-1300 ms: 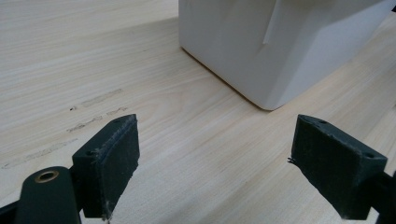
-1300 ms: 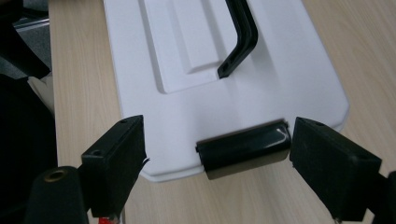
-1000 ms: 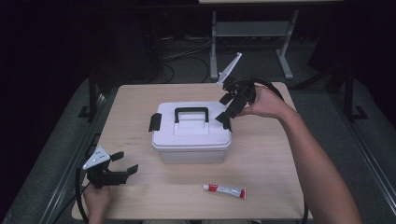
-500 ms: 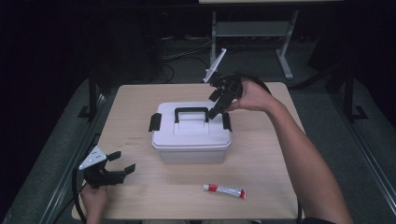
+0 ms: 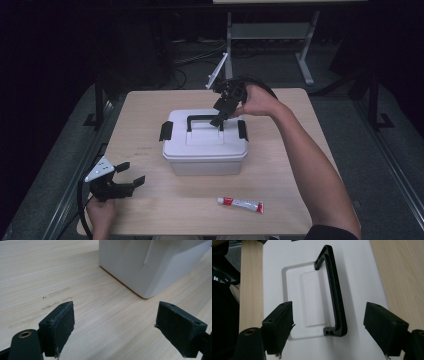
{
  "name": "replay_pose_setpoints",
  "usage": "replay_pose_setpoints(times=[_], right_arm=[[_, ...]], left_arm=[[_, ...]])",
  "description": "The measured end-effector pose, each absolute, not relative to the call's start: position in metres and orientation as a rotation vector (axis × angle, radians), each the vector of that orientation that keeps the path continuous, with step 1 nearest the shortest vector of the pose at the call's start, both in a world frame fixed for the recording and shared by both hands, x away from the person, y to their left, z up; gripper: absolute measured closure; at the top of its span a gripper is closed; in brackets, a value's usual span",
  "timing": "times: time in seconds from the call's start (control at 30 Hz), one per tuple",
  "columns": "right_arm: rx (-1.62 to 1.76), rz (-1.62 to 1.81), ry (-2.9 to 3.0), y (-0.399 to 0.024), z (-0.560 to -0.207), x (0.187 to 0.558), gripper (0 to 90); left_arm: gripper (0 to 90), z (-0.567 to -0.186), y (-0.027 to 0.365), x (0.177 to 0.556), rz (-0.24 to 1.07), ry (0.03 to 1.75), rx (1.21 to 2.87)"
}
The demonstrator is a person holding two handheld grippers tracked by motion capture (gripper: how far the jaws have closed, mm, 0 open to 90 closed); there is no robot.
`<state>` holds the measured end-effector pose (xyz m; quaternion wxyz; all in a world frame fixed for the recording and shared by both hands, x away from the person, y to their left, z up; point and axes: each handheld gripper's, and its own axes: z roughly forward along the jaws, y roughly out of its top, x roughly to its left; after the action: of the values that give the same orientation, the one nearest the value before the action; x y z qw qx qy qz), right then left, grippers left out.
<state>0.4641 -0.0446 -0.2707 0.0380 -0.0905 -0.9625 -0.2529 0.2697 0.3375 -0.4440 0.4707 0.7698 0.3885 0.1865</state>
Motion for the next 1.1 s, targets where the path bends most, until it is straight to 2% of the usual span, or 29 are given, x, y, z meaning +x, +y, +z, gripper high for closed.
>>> replay_pose_setpoints(times=[0.67, 1.0, 1.1], right_arm=[[-0.168, -0.782, -2.942, -0.026, -0.278, 0.47, 54.5], [-0.144, -0.771, -2.947, -0.022, -0.278, 0.47, 67.9], [-0.145, -0.772, -2.945, -0.022, -0.277, 0.469, 69.4]], left_arm=[[14.7, -0.443, 0.341, 0.268, 0.467, 0.961, 1.874], [14.7, -0.443, 0.344, 0.267, 0.469, 0.966, 1.869], [14.7, -0.442, 0.345, 0.267, 0.472, 0.966, 1.868]])
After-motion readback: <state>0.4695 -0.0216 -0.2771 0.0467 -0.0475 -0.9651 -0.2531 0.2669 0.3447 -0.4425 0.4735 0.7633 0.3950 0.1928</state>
